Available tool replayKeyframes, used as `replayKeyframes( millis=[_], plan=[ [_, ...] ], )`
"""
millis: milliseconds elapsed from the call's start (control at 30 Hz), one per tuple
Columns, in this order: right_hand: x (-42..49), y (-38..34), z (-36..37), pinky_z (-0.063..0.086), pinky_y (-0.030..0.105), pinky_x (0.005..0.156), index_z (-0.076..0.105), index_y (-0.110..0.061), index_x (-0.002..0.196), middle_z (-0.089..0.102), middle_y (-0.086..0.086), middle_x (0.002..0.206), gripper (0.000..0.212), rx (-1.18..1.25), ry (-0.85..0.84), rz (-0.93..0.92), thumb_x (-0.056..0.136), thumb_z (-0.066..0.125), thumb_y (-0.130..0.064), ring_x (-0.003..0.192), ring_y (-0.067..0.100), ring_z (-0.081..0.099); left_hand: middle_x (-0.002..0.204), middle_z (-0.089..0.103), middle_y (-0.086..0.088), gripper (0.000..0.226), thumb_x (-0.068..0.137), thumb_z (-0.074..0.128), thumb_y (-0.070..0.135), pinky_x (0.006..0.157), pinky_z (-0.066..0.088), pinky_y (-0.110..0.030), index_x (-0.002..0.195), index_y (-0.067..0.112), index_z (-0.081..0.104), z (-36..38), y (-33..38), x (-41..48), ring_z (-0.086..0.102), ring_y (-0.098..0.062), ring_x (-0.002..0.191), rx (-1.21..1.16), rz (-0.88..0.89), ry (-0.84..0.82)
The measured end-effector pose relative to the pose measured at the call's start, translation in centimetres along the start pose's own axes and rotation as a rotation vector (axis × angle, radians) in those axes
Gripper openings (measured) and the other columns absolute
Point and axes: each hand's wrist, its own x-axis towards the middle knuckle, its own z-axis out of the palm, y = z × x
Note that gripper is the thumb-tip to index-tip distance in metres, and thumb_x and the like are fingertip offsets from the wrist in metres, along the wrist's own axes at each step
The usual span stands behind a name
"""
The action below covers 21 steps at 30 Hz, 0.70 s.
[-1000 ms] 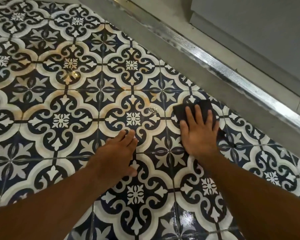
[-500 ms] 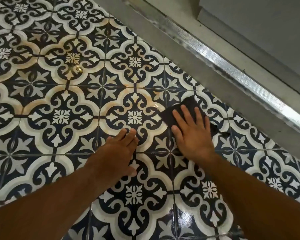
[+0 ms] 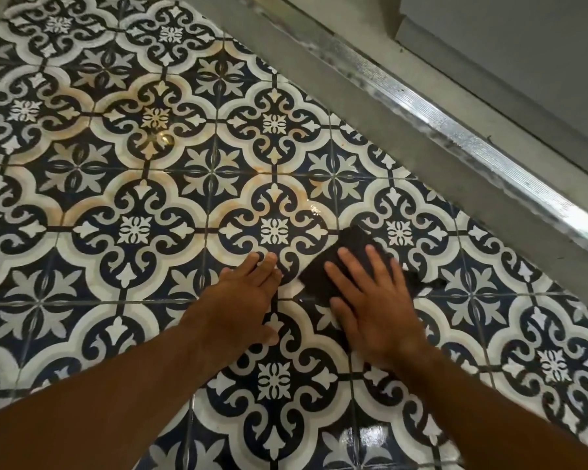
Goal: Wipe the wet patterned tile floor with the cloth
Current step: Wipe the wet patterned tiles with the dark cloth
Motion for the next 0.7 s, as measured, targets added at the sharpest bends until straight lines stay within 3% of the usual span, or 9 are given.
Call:
replayKeyframes(
  millis=[100, 233, 300, 367, 400, 500, 600, 633, 700],
  plan=[
    [3.3, 1.8, -1.0, -0.009, 0.053, 0.117, -0.001, -0.044, 0.152, -0.003, -0.009, 0.164, 0.058, 0.012, 0.023, 0.175, 0.096, 0.0, -0.061, 0.148, 0.024, -0.016, 0.161, -0.012, 0.004, 0.096, 0.085, 0.061, 0.053, 0.117, 0.01, -0.047, 0.152, 0.022, 0.001, 0.6, -0.3, 0.3, -0.015, -0.018, 0.146, -0.001, 0.01, 0.046],
    [5.6, -2.5, -0.7, -0.011, 0.055, 0.115, 0.0, -0.04, 0.153, -0.005, -0.008, 0.164, 0.062, 0.093, 0.074, 0.353, 0.095, 0.0, -0.061, 0.148, 0.028, -0.015, 0.161, -0.009, 0.008, 0.098, 0.082, 0.063, 0.056, 0.116, 0.011, -0.043, 0.153, 0.025, 0.004, 0.9, -0.7, 0.2, -0.011, -0.013, 0.146, -0.035, 0.021, 0.066],
    [4.7, -5.6, -0.2, -0.01, 0.056, 0.115, -0.001, -0.038, 0.153, -0.005, -0.006, 0.164, 0.061, 0.102, 0.072, 0.312, 0.095, 0.0, -0.06, 0.148, 0.029, -0.016, 0.16, 0.012, 0.01, 0.089, 0.08, 0.065, 0.057, 0.111, 0.022, -0.035, 0.151, 0.028, 0.019, -0.1, -1.1, 0.0, 0.013, -0.011, 0.145, -0.147, 0.022, 0.118],
    [2.8, -9.0, 0.5, -0.008, 0.057, 0.115, 0.003, -0.037, 0.153, -0.002, -0.004, 0.164, 0.06, 0.126, 0.083, 0.259, 0.097, 0.001, -0.059, 0.148, 0.03, -0.014, 0.142, 0.047, 0.008, 0.069, 0.082, 0.064, 0.054, 0.092, 0.039, -0.021, 0.142, 0.03, 0.039, -1.9, -2.1, -0.7, 0.048, -0.01, 0.12, -0.306, -0.017, 0.199],
    [1.7, -10.5, 0.8, -0.005, 0.057, 0.115, 0.007, -0.036, 0.154, 0.002, -0.003, 0.164, 0.06, 0.136, 0.083, 0.222, 0.098, 0.003, -0.058, 0.148, 0.03, -0.01, 0.134, 0.055, 0.005, 0.06, 0.085, 0.062, 0.05, 0.084, 0.04, -0.02, 0.139, 0.031, 0.043, -2.6, -2.8, -1.2, 0.053, -0.011, 0.11, -0.339, -0.05, 0.252],
    [-1.5, -12.7, 1.8, 0.011, 0.061, 0.114, 0.025, -0.033, 0.151, 0.021, 0.0, 0.161, 0.055, 0.02, 0.03, -0.094, 0.1, 0.017, -0.054, 0.148, 0.033, 0.005, 0.132, 0.058, -0.002, 0.044, 0.093, 0.056, 0.036, 0.093, 0.042, -0.031, 0.136, 0.027, 0.051, -3.0, -5.5, -3.5, 0.055, -0.018, 0.114, -0.324, -0.145, 0.451],
    [-1.2, -10.3, 1.4, -0.001, 0.057, 0.115, 0.017, -0.04, 0.151, 0.009, -0.008, 0.162, 0.053, -0.022, -0.031, -0.386, 0.101, 0.022, -0.055, 0.149, 0.028, -0.004, 0.12, 0.066, -0.009, 0.036, 0.094, 0.057, 0.024, 0.087, 0.041, -0.029, 0.128, 0.016, 0.06, -1.7, -7.0, -6.3, 0.061, -0.025, 0.104, -0.328, -0.194, 0.578],
    [-0.4, -9.7, 1.2, -0.004, 0.057, 0.116, 0.013, -0.042, 0.151, 0.004, -0.011, 0.161, 0.053, 0.023, -0.029, -0.36, 0.101, 0.019, -0.055, 0.149, 0.026, -0.008, 0.116, 0.067, -0.011, 0.033, 0.093, 0.058, 0.022, 0.083, 0.041, -0.028, 0.125, 0.014, 0.062, -1.2, -7.1, -7.0, 0.062, -0.026, 0.1, -0.324, -0.207, 0.595],
    [1.2, -10.6, 1.0, -0.001, 0.06, 0.117, 0.012, -0.04, 0.152, 0.002, -0.011, 0.161, 0.054, 0.101, 0.024, -0.135, 0.101, 0.013, -0.055, 0.149, 0.026, -0.011, 0.11, 0.069, -0.015, 0.029, 0.093, 0.06, 0.017, 0.079, 0.04, -0.028, 0.12, 0.009, 0.065, -0.3, -7.4, -8.2, 0.064, -0.029, 0.094, -0.325, -0.213, 0.627]
  ],
)
